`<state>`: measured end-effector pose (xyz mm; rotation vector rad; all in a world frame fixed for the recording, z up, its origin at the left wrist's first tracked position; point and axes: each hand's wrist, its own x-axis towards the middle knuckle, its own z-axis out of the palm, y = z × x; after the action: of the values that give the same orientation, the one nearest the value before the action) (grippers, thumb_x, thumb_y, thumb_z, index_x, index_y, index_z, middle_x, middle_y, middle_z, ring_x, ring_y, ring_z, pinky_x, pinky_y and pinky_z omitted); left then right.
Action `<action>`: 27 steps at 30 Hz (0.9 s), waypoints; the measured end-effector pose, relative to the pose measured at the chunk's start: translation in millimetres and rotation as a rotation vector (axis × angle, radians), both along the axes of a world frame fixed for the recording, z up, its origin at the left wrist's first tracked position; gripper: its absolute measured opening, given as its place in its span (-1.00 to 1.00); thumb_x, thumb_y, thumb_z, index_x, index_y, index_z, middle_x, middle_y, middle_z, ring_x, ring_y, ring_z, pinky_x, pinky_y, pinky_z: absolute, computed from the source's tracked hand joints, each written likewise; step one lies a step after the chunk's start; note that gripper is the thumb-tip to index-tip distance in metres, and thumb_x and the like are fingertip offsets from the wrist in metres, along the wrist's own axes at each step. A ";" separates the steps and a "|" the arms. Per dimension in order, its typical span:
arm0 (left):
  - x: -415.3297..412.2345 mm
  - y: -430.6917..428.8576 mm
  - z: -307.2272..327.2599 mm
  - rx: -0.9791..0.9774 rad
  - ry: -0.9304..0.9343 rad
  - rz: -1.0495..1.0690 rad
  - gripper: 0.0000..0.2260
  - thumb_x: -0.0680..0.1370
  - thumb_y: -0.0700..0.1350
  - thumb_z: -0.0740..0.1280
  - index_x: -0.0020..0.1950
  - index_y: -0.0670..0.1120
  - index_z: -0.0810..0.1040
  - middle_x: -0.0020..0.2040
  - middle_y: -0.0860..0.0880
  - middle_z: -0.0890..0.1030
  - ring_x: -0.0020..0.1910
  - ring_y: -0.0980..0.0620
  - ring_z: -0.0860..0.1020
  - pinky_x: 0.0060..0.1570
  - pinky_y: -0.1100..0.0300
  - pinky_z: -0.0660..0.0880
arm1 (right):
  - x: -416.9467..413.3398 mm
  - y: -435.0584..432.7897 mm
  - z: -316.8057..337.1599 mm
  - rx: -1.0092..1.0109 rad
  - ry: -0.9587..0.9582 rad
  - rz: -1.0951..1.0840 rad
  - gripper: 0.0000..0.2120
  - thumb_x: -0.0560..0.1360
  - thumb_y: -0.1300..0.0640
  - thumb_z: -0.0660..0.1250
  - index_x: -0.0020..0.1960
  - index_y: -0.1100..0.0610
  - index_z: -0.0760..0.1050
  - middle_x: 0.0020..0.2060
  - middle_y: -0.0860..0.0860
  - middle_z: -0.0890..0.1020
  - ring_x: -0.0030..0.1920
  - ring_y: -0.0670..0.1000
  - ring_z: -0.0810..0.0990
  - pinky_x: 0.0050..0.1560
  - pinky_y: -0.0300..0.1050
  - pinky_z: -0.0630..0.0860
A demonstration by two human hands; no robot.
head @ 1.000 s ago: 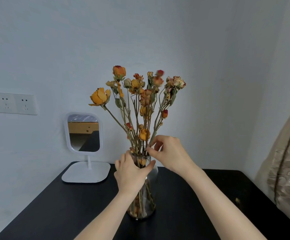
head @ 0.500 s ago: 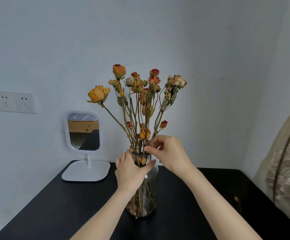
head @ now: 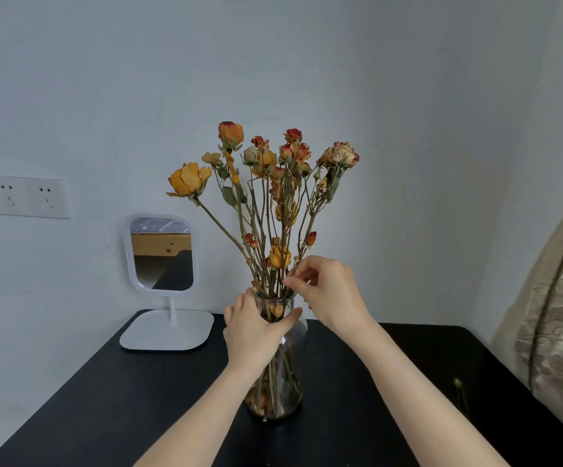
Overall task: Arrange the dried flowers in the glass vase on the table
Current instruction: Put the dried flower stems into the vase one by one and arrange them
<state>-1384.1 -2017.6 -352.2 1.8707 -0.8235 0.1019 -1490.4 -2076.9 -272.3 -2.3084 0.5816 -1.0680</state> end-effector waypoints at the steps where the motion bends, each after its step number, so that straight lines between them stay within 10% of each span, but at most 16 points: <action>1: 0.3 -0.3 -0.6 -0.003 -0.001 0.000 -0.39 0.28 0.32 0.39 0.22 0.07 0.38 0.12 0.09 0.47 0.20 0.01 0.34 0.17 0.00 0.40 | 0.6 -0.1 -0.7 0.001 0.014 0.001 -0.91 0.46 0.07 0.39 -0.18 0.04 0.51 -0.33 -0.15 0.51 -0.31 -0.13 0.51 -0.28 -0.25 0.52; 20: 2.0 1.2 -1.3 -0.017 -0.021 -0.035 -0.37 0.25 0.36 0.33 0.19 0.03 0.43 0.10 0.05 0.51 0.20 -0.02 0.38 0.15 0.04 0.35 | -33.3 3.0 -24.0 0.133 0.054 0.001 -0.89 0.46 0.04 0.39 -0.02 -0.07 0.53 -0.29 -0.13 0.54 -0.32 -0.13 0.51 -0.35 -0.34 0.43; 27: 2.7 1.3 -1.6 -0.021 -0.034 -0.029 -0.36 0.30 0.31 0.39 0.22 -0.04 0.39 0.17 -0.05 0.50 0.24 -0.11 0.38 0.17 -0.01 0.29 | -125.9 -25.9 -86.4 0.197 0.366 -0.394 -0.72 0.51 0.07 0.33 0.20 0.09 0.45 -0.12 -0.03 0.59 -0.18 -0.11 0.55 -0.22 -0.29 0.46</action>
<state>-1381.4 -2016.2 -353.7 1.8409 -0.8690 0.1242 -1616.3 -2102.7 -358.8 -2.2762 1.2661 -0.7056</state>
